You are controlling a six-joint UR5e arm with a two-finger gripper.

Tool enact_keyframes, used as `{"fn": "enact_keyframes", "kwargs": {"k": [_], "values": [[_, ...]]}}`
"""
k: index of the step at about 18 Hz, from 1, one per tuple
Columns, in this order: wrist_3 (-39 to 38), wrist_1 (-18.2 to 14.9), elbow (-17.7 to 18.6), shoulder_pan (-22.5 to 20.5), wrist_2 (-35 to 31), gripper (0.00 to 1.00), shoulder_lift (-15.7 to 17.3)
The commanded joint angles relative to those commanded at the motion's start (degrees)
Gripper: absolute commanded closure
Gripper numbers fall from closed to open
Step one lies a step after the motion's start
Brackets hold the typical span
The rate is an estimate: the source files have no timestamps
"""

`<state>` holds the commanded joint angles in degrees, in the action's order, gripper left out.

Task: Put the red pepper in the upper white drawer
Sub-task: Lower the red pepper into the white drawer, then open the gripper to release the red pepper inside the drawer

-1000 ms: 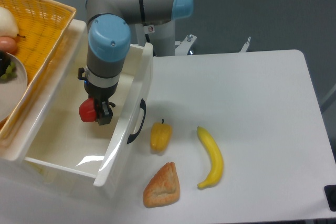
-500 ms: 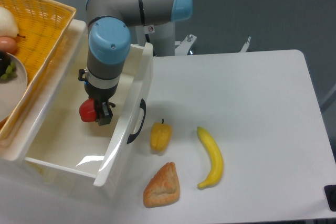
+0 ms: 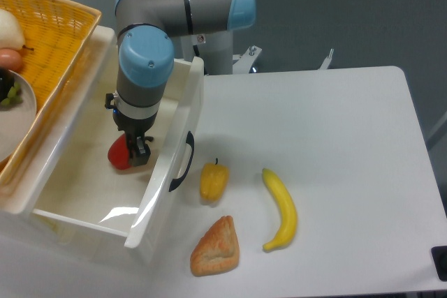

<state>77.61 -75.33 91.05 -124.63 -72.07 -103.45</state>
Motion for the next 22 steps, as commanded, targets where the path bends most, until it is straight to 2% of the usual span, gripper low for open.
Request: {"fn": "enact_keyframes", "kwargs": {"k": [3, 5, 10, 15, 22], "values": [[-0.8, 2.8, -0.3, -0.2, 0.3, 0.06, 0.2], [-1.7, 3.3, -0.9, -0.5, 1.1, 0.06, 0.4], [-6.3, 6.6, -3.9, -1.0, 3.8, 0.06, 0.4], [-7.9, 6.6, -5.4, -1.5, 4.7, 0.06, 0.5], [-11.2, 6.8, -7.0, -4.8, 7.4, 0.05, 1.7]]}}
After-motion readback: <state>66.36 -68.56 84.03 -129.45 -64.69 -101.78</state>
